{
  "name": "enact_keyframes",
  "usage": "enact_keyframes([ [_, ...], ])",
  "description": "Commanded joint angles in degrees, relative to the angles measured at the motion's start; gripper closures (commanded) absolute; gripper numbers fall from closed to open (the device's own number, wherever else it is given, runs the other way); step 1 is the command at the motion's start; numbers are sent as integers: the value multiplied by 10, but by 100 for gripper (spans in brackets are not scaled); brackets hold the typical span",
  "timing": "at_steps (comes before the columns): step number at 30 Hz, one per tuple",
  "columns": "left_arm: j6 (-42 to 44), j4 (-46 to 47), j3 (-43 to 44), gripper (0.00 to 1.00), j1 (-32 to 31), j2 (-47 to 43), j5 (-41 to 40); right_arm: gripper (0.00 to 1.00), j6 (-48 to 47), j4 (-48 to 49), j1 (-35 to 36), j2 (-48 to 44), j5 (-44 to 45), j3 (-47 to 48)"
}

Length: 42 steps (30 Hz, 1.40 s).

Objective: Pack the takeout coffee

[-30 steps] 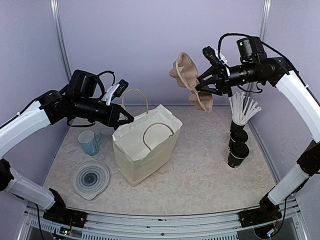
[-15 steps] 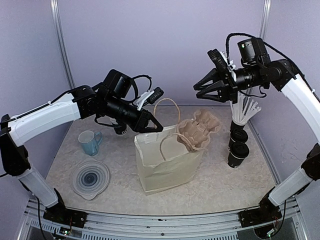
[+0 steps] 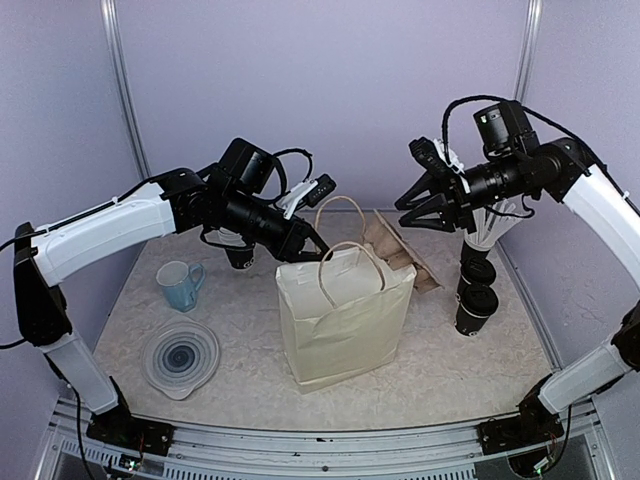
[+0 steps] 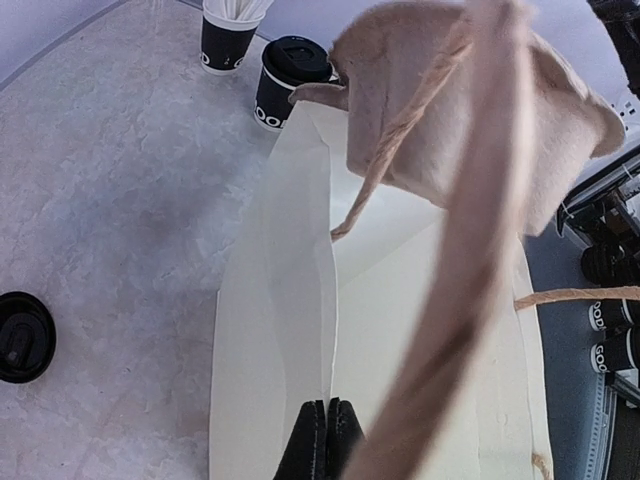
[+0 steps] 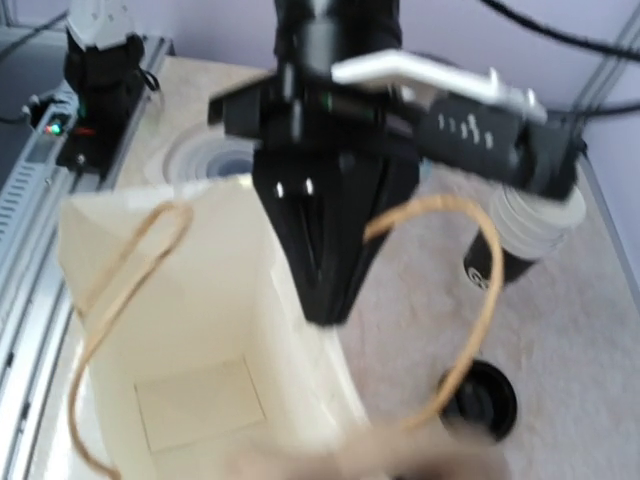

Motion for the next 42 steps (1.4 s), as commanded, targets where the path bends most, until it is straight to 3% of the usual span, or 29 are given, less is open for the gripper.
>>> enact_keyframes([
  [1, 17, -17, -2, 100, 6, 0, -11, 69, -14, -14, -39, -37, 29, -35],
  [6, 26, -30, -6, 100, 21, -9, -16, 64, -15, -3, -121, -43, 19, -99],
  [10, 29, -29, -7, 100, 25, -11, -12, 50, -56, -26, -123, -30, -4, -137],
  [19, 55, -39, 6, 100, 30, 2, -6, 40, -122, -52, -122, 3, -65, -122],
  [34, 66, -34, 12, 100, 40, 7, -9, 39, -166, -128, -96, 79, -107, -95],
  [39, 66, -30, 12, 100, 42, 10, -10, 45, -159, -127, -76, 86, -119, -98],
  [42, 65, -30, 13, 100, 43, 12, -12, 55, -150, -127, -72, 92, -123, -95],
])
